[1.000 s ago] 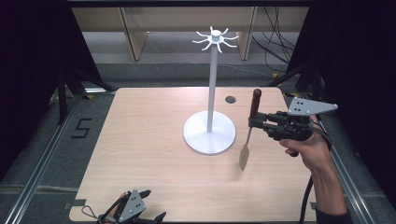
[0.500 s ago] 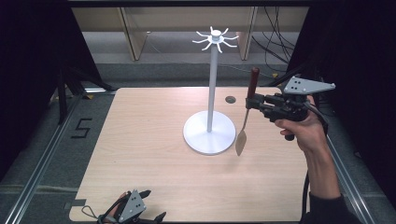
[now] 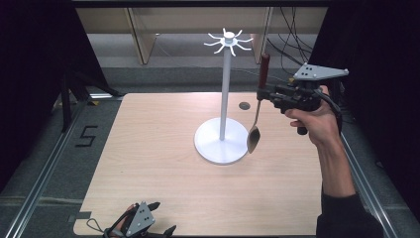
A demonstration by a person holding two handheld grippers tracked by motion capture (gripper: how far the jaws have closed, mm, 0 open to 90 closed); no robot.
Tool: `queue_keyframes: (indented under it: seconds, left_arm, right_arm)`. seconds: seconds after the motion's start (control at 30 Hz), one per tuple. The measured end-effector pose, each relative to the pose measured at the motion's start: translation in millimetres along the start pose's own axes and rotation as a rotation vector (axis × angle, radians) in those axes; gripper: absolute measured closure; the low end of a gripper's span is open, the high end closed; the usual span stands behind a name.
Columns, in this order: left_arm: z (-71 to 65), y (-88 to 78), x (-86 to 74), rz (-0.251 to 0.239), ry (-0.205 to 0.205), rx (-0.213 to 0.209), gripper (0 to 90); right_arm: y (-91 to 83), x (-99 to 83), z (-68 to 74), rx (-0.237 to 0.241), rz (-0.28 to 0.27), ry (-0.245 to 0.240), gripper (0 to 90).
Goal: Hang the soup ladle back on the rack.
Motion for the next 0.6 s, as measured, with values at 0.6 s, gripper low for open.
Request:
queue_keyframes:
  seconds: [0.6]
  left_arm:
    - [0.3, -0.1, 0.1, -0.002, 0.004, 0.0, 15.1]
  right_arm:
    - [21.7, 22.5, -4.4, -0.016, 0.039, 0.002, 74.2]
Point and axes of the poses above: each handheld gripper's, and its own axes: y roughly forward along the jaws, x roughly out of its top, z roughly to its left, the point moved 5 cm from there along y, roughly forward along the jaws, and after that the axes turned 2 degrees about -x, right-handed, at the moved point
